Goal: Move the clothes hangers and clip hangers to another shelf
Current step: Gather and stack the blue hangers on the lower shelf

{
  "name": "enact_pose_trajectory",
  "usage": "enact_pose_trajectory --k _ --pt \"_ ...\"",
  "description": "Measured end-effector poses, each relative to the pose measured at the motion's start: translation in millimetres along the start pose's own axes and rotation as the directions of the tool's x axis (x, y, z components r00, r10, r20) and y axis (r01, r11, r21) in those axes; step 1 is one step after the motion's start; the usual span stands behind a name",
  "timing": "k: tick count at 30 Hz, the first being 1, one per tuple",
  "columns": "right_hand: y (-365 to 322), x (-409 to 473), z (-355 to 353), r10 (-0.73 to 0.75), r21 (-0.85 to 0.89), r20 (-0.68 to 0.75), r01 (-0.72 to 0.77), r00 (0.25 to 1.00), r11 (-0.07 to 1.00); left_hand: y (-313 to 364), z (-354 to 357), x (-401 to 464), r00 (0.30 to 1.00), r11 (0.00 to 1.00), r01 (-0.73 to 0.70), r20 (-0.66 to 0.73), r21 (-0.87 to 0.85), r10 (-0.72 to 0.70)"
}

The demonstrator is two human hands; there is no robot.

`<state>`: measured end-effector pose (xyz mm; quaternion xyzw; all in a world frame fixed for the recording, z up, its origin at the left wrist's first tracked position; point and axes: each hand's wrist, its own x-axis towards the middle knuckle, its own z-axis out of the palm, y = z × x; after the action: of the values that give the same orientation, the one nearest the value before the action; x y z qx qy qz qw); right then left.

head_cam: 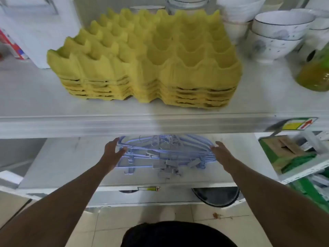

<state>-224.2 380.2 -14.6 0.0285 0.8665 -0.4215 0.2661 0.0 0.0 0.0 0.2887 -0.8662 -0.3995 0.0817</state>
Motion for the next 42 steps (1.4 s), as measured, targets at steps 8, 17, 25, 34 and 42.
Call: enact_pose_trajectory --k 8,17,25,34,42 --pt "10.2 2.3 13.6 0.029 0.049 0.003 -0.029 1.000 0.998 -3.5 -2.8 22.0 0.980 0.967 0.196 0.063 -0.164 -0.188" --pt "11.7 6.8 15.4 0.011 0.172 -0.094 0.006 0.995 0.985 4.7 5.9 45.8 0.926 0.804 0.378 0.186 -0.459 -0.328" --pt "17.1 7.6 19.9 0.005 0.300 -0.185 0.051 0.983 0.952 5.4 14.9 36.5 0.912 0.818 0.404 0.103 -0.410 -0.398" --pt "29.3 5.1 21.8 0.065 0.514 -0.179 0.037 0.982 0.857 -6.0 20.2 13.5 0.896 0.793 0.433 0.103 -0.429 -0.433" --pt "26.9 1.6 20.6 0.084 0.576 -0.130 0.006 0.988 0.818 -2.5 22.0 -8.8 0.903 0.794 0.426 0.148 -0.434 -0.404"
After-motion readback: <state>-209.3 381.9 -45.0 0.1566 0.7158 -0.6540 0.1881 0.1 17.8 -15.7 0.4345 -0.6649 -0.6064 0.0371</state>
